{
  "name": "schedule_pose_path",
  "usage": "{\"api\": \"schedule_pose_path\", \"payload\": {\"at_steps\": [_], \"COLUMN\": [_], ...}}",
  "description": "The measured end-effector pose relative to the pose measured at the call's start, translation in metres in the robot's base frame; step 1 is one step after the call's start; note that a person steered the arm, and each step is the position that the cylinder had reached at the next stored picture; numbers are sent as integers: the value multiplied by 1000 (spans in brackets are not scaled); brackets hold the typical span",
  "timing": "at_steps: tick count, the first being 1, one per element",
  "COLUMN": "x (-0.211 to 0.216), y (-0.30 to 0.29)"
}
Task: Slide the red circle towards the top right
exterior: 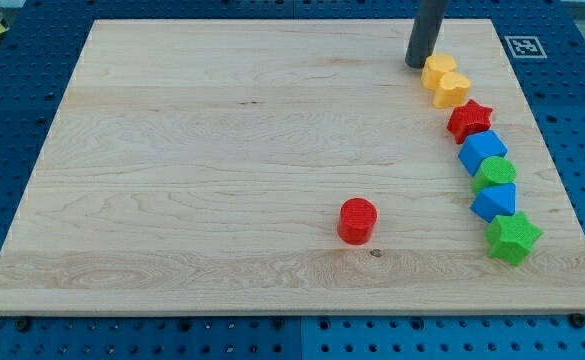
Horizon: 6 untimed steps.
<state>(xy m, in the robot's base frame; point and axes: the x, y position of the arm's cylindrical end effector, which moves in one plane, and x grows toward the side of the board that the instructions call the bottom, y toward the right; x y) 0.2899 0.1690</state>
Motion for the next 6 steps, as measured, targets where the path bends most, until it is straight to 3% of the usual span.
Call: {"api": "schedule_pose_path", "payload": {"at_steps": [1,2,6], "x": [0,9,229], "y": [-20,-79,-183]}}
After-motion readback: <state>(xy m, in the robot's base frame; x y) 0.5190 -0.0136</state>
